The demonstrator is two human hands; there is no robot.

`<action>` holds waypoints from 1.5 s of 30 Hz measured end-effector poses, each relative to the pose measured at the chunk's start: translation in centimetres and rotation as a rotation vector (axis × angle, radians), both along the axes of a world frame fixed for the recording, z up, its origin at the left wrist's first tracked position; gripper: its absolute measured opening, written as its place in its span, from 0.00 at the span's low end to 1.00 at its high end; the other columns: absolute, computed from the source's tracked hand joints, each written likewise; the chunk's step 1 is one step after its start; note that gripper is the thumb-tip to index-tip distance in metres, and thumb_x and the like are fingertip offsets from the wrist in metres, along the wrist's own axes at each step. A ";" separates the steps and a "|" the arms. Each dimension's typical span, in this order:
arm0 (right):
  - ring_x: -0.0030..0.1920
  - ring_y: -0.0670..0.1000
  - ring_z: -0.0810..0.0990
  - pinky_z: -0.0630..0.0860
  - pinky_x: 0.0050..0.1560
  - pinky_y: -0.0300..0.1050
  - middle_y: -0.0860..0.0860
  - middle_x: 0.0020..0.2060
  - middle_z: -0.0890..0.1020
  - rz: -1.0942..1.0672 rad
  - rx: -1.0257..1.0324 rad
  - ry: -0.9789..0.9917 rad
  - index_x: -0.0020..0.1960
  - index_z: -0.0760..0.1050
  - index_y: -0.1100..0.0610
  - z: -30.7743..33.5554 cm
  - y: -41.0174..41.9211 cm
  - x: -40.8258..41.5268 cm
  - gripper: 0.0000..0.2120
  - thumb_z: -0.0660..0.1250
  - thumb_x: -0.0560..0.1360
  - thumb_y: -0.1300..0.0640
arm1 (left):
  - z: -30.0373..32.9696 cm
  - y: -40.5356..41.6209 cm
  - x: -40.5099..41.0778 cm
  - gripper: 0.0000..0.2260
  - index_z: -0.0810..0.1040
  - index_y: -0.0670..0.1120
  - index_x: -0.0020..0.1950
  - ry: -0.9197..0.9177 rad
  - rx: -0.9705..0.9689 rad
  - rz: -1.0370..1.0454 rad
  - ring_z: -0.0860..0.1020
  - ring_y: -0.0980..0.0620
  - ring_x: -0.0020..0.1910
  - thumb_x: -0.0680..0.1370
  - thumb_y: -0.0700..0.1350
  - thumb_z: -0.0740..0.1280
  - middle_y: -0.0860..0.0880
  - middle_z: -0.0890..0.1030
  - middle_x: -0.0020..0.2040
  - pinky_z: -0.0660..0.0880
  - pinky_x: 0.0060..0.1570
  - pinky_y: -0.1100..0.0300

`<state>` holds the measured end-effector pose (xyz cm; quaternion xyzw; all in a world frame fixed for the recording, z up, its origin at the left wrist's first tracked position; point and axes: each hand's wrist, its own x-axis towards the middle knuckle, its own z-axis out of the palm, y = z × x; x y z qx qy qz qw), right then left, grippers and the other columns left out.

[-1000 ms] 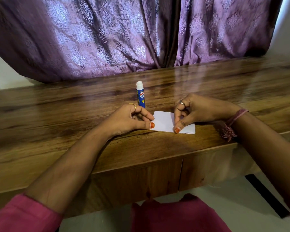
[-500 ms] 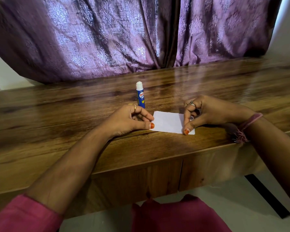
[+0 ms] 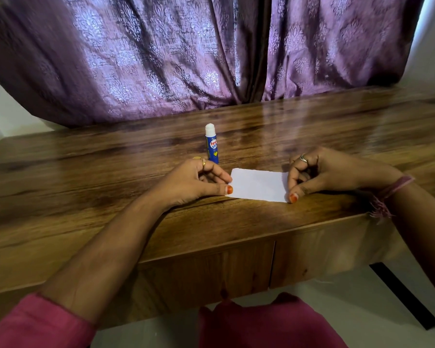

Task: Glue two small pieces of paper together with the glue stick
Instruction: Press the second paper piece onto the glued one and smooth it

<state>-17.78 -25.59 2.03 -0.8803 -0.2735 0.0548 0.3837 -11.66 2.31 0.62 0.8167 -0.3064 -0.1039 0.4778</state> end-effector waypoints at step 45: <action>0.47 0.42 0.78 0.72 0.51 0.40 0.41 0.44 0.78 -0.231 -0.101 -0.270 0.62 0.77 0.41 -1.7 0.0 -3.5 0.18 0.64 0.78 0.59 | -1.6 -3.6 -9.4 0.35 0.62 0.62 0.71 -0.797 0.530 0.107 0.77 0.56 0.46 0.69 0.76 0.48 0.57 0.81 0.48 0.64 0.35 0.62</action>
